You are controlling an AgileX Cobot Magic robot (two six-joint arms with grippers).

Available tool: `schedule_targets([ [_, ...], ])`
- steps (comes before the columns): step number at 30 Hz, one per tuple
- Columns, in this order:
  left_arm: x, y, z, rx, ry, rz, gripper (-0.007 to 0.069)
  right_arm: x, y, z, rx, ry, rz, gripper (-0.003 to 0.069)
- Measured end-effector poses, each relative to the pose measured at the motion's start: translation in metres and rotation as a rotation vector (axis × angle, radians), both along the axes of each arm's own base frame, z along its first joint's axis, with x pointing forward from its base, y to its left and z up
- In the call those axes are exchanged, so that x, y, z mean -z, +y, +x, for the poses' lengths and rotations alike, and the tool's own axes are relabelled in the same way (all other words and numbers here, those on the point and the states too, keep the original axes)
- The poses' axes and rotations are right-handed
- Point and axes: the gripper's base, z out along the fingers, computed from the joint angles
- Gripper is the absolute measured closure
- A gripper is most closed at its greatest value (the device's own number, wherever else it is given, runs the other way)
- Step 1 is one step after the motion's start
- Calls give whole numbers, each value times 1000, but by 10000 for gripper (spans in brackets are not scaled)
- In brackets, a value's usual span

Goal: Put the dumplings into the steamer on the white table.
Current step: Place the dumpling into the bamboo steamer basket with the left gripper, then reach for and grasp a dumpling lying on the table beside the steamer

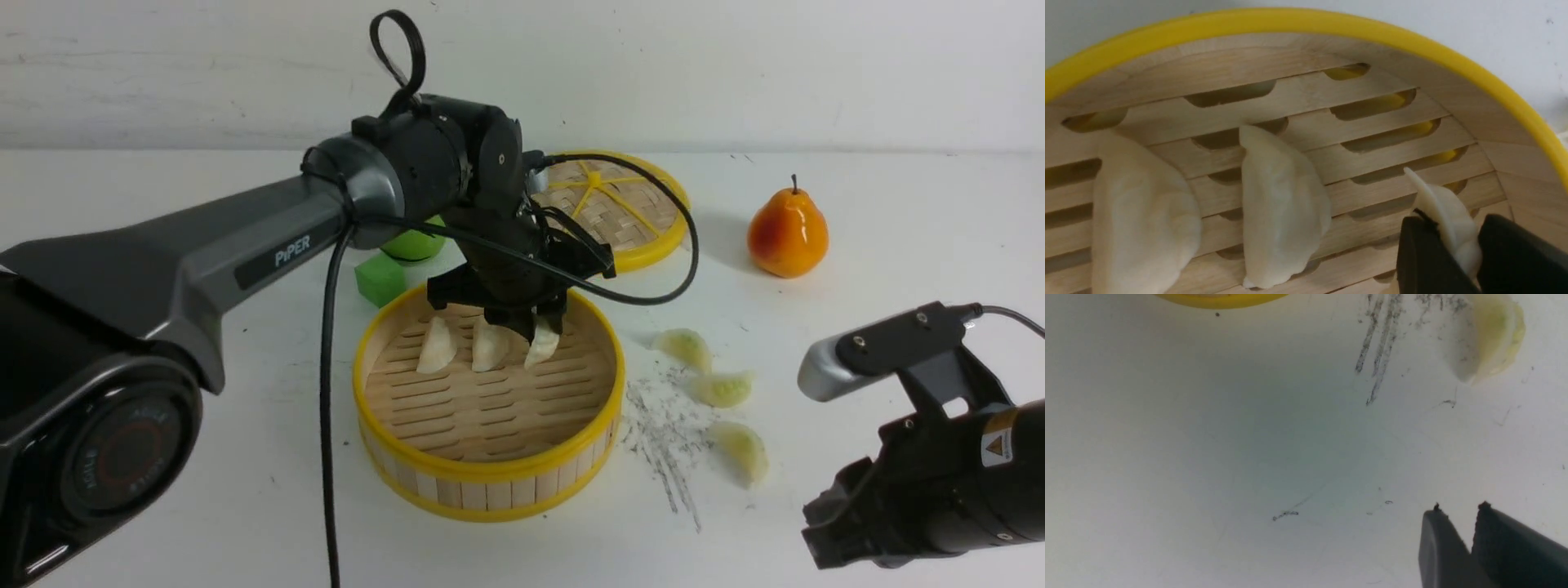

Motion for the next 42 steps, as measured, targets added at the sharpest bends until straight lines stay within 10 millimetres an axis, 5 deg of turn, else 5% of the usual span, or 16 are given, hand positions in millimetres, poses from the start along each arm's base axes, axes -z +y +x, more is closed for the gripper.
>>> schedule_targets([
  [5,5,0,1,-6,13,3,438,0,0,0,0,0,0,521],
  [9,5,0,1,-6,14,4,321,0,0,0,0,0,0,517],
  [14,-1,-1,1,6,3,4,264,0,0,0,0,0,0,512],
  [20,-57,5,-8,68,-116,-8,330,-7,0,-1,-10,-5,3,512],
  [24,-134,27,-37,152,-268,33,479,-20,-2,-3,-30,-56,-10,512],
  [28,-214,63,-88,200,-410,107,624,-17,-3,-4,-40,-28,-28,510],
  [29,-217,65,-91,198,-417,108,624,-17,-2,-4,-40,-26,-29,510],
  [31,-250,92,-127,185,-488,148,639,-12,-4,2,-25,9,-38,497],
  [37,-263,140,-193,127,-549,218,639,-10,-11,40,52,73,-50,403],
  [42,-225,180,-242,49,-528,309,639,-13,-4,83,65,69,-53,325],
])
